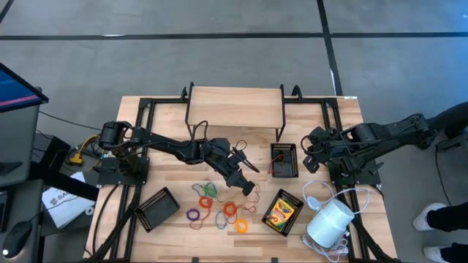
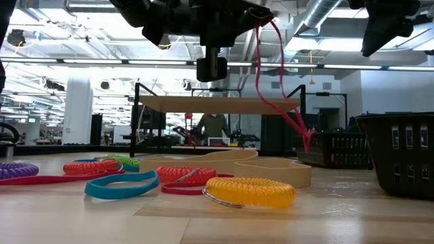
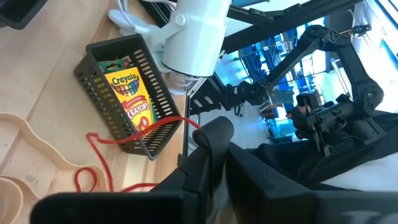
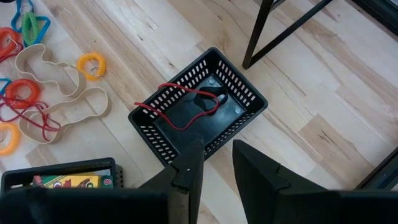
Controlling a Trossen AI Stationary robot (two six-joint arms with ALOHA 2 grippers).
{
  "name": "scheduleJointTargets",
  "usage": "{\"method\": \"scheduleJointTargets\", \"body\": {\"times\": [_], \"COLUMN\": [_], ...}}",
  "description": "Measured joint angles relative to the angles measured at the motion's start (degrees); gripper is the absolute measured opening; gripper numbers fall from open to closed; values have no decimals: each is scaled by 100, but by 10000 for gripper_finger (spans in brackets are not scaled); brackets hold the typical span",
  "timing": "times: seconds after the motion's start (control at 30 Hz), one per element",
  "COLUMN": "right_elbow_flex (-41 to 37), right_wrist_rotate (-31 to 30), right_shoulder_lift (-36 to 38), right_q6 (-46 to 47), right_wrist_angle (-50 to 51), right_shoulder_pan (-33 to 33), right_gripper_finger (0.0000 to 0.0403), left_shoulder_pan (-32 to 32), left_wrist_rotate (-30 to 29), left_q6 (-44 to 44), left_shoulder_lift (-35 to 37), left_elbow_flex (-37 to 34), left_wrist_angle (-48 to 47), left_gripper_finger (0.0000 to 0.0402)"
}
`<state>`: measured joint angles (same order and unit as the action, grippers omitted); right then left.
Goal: Pick & Place Office Desk Supplies
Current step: Put the top red rubber band into the top right black bin
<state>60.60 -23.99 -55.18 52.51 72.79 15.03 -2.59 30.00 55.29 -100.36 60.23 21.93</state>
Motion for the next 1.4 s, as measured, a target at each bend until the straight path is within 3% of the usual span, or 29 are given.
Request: {"method": "scheduleJointTargets", "body": {"times": [1.2,1.4], "right_elbow_flex": [0,0], "right_wrist_rotate": [17,86], "right_shoulder_lift": [0,0], "right_q6": [2,2], "right_wrist_angle": [1,2], "right_shoulder_pan": [0,0], "right_gripper_finger": [84,84], "left_shoulder_pan": [0,0], "left_wrist_rotate": [-107,-137], "left_q6": [20,20], "left_shoulder_lift": [0,0], "left_elbow_flex": [0,0], "left_wrist_angle": [-2,-4], "left_gripper_finger": [49,91]}}
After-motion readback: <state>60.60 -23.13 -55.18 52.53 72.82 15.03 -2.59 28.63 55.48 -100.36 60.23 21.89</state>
